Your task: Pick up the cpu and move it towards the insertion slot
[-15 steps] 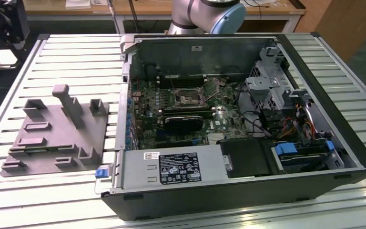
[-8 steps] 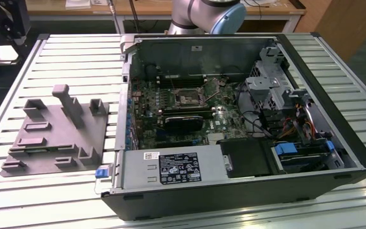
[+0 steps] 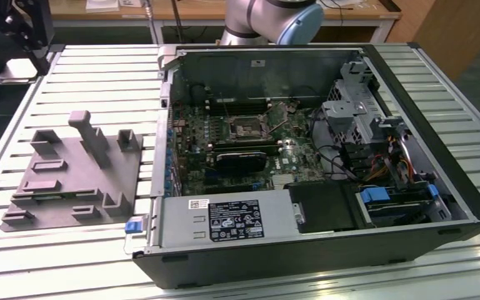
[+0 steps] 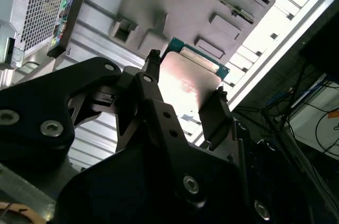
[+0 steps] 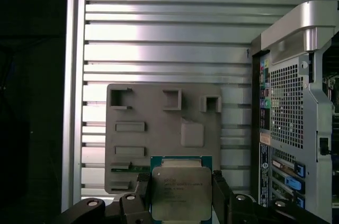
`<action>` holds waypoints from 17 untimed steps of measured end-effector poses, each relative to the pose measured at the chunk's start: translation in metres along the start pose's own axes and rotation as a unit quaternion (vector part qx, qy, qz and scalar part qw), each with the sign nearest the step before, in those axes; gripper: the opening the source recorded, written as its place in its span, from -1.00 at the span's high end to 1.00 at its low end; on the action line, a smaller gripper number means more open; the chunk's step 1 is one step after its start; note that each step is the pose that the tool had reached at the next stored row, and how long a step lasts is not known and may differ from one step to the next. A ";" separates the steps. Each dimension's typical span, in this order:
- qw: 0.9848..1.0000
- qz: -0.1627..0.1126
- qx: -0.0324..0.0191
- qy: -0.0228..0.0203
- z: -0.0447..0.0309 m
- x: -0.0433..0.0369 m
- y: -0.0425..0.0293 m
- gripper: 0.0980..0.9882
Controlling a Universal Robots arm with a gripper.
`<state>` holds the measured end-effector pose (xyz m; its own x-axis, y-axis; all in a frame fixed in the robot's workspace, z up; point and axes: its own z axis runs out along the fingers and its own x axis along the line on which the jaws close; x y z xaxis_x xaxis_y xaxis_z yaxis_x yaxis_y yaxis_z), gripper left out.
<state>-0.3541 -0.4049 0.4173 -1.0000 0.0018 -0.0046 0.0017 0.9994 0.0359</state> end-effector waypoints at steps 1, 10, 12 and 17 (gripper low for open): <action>1.000 0.000 0.000 0.000 0.0001 -0.0023 0.0000 0.00; 1.000 0.000 0.000 0.000 0.0001 -0.0127 0.0001 0.00; 1.000 0.000 0.000 0.000 0.0001 -0.0146 0.0001 0.00; 1.000 0.000 0.000 0.000 0.0001 -0.0200 0.0002 0.00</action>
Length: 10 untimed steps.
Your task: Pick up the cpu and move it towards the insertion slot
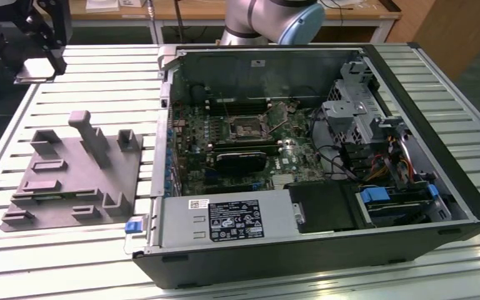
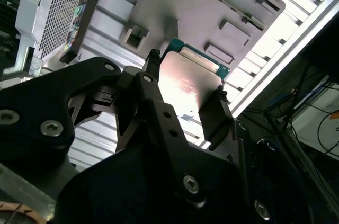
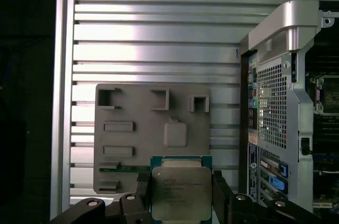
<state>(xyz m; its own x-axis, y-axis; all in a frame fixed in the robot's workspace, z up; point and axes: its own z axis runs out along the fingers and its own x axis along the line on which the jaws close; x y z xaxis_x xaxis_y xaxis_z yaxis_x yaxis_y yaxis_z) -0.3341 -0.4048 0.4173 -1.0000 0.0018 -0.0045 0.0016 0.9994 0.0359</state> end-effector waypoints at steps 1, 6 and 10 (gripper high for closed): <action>1.000 0.000 0.000 0.000 0.0000 -0.0010 0.0000 0.00; 1.000 0.000 0.000 0.000 0.0000 -0.0057 0.0001 0.00; 1.000 0.000 0.000 0.000 0.0000 -0.0102 0.0001 0.00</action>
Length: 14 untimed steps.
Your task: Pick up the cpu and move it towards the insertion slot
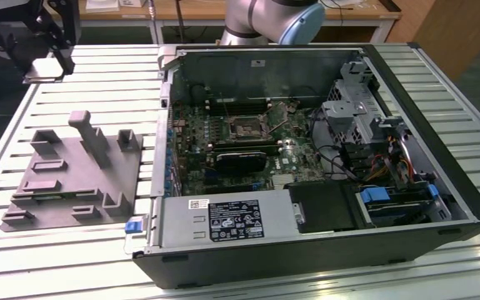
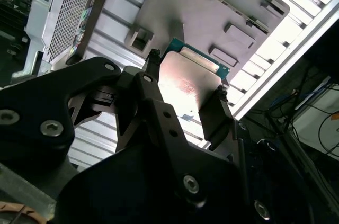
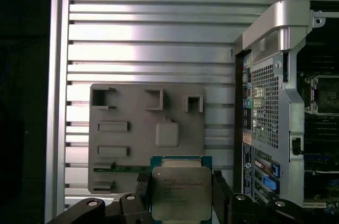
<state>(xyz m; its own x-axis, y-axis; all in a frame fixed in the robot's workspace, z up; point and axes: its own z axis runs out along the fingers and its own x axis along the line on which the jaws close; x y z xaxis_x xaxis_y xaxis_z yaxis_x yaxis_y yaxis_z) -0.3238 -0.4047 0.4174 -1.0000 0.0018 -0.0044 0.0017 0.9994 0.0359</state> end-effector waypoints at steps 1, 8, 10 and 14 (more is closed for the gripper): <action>1.000 0.000 0.000 0.000 0.0000 -0.0012 0.0000 0.00; 1.000 0.000 0.000 0.000 0.0001 -0.0094 0.0000 0.00; 1.000 0.000 0.000 0.000 0.0001 -0.0123 0.0000 0.00; 1.000 0.000 0.000 0.000 0.0001 -0.0186 0.0000 0.00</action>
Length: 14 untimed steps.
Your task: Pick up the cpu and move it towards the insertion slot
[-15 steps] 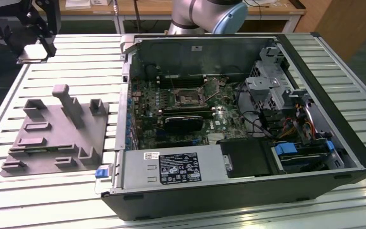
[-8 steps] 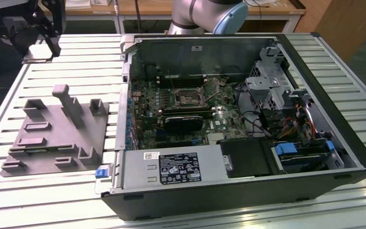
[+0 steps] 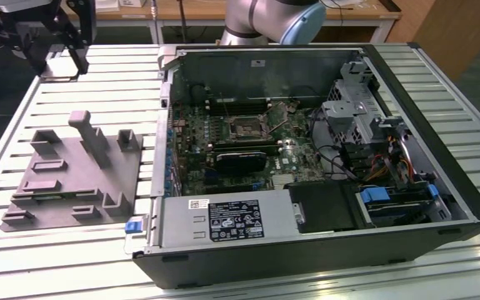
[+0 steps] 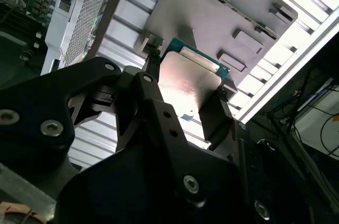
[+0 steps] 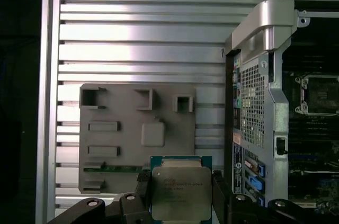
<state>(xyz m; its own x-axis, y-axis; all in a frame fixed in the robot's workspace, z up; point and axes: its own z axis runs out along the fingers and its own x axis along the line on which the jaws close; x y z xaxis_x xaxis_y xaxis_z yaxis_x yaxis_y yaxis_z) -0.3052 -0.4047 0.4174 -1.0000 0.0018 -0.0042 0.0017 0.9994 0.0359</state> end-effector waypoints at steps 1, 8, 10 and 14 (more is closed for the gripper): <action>1.000 0.000 0.000 0.000 0.0000 -0.0017 0.0000 0.00; 1.000 0.000 0.000 0.000 0.0001 -0.0128 0.0000 0.00; 1.000 0.000 0.000 0.000 0.0001 -0.0150 0.0000 0.00; 1.000 0.000 0.000 0.000 0.0001 -0.0204 0.0000 0.00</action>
<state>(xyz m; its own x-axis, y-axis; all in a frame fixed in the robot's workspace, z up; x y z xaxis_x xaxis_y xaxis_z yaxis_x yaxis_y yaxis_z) -0.2848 -0.4047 0.4173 -1.0000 0.0018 -0.0037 0.0017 0.9994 0.0359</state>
